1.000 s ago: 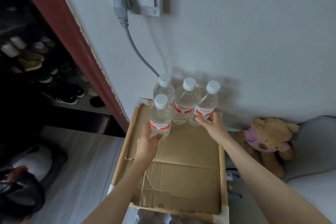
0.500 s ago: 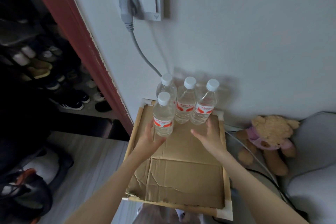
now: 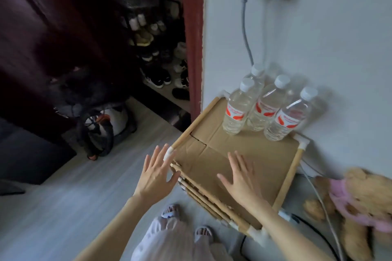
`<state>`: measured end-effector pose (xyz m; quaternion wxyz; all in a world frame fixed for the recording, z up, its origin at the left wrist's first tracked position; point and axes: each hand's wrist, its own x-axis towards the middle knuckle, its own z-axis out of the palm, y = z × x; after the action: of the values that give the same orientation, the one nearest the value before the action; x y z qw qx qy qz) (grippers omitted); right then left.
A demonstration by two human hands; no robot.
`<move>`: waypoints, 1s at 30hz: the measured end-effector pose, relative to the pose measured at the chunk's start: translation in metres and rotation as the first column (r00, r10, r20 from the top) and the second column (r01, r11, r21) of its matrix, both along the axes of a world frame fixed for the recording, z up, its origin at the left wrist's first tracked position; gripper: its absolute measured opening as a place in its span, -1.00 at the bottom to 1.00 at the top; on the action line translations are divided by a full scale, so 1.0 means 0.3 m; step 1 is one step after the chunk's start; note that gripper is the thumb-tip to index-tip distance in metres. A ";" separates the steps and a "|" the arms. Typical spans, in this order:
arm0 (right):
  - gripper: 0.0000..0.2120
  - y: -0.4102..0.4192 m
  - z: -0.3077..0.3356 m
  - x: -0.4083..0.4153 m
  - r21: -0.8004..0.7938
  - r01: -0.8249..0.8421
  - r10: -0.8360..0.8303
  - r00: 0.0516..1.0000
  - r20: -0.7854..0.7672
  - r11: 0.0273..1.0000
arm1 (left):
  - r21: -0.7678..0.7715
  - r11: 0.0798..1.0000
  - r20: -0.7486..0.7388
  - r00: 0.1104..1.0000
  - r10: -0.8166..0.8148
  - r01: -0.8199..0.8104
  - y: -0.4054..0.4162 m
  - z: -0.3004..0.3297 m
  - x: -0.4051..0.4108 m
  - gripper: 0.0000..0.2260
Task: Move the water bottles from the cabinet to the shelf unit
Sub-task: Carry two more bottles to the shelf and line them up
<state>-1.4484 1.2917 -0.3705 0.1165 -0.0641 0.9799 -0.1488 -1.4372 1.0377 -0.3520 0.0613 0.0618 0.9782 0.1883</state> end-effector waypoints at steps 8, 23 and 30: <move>-0.21 -0.436 0.092 0.055 -0.123 -0.446 0.447 0.894 -0.016 0.887 | -0.028 0.879 0.028 0.879 0.476 -0.475 -0.309 0.013 0.455 -0.37; -0.19 -1.527 0.121 0.948 -0.102 -0.972 0.973 0.219 -0.077 0.211 | 0.057 0.033 0.072 0.037 0.997 -0.998 -0.764 -0.017 1.788 -0.28; -0.32 -1.964 0.175 1.470 -0.055 -0.985 0.975 -0.153 -0.159 -0.164 | 0.100 -0.368 -0.021 -0.372 0.928 -0.924 -0.873 0.065 2.250 -0.27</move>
<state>-1.0075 0.7026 -0.3180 0.1530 -0.7986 0.5762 -0.0826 -0.7622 0.7759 -0.3324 -0.1689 -0.7640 0.5984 0.1724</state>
